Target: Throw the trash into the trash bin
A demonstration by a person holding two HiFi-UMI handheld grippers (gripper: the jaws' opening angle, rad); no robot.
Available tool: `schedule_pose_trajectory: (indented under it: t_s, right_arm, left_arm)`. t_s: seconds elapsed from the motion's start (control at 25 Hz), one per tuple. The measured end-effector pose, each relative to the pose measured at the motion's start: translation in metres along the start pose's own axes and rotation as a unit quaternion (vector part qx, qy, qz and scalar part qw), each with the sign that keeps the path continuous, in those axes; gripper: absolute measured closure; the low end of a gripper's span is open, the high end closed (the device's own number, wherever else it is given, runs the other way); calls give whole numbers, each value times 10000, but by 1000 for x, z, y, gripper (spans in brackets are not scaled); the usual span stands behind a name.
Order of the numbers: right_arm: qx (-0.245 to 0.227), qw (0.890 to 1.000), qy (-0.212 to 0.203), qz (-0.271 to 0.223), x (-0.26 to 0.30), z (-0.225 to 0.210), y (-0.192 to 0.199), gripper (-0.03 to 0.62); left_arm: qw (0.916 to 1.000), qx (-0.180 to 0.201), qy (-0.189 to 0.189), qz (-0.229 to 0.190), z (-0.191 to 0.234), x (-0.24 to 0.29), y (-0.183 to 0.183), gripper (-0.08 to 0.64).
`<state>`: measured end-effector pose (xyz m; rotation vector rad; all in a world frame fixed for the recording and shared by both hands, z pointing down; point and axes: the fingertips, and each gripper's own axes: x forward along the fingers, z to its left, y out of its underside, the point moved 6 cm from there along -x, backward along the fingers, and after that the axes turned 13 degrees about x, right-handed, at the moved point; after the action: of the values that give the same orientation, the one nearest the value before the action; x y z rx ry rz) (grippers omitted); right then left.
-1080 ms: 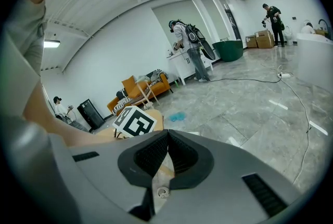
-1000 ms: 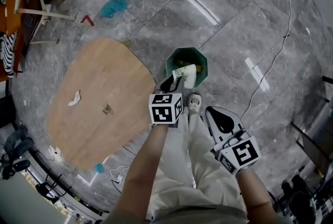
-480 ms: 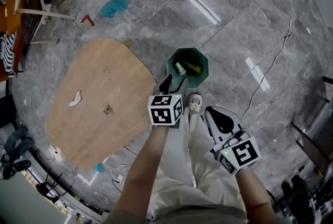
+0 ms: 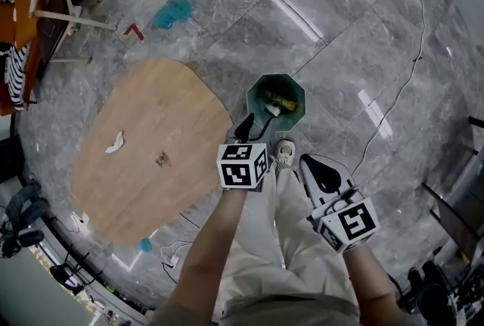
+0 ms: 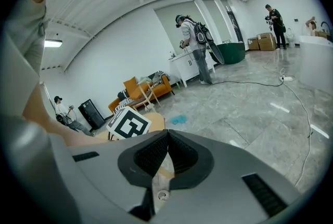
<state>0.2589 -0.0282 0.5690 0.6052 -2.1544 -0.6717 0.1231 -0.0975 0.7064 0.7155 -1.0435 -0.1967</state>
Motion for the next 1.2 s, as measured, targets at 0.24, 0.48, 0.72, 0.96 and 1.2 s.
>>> schedule_pose_trajectory:
  t_s: [0.24,0.48,0.72,0.96,1.2]
  right_arm:
    - [-90,9999,-42,-46,-5,6,-9,584]
    - [-177,9998,-51,-69,-10,12,-18,584]
    - [-264,9995,-80,-128,-16,21,-31,584]
    - [-344,9991,-117,-239,-24,33,-45,583]
    - [-439,9985,-129,-293,-37,43,-56,583]
  left_arm:
    - [9998,-34,-42,-176,-8,-17,-11,415]
    - [9995,-59,-77,-300,-12,-32,-19,526]
    - [9993,-36,-20,-375,-21,-53,-31,549]
    - [9991,-30,82,-413,-31,-74,-41,549]
    - [9986,28,234,-469,-47,-93,-53,549]
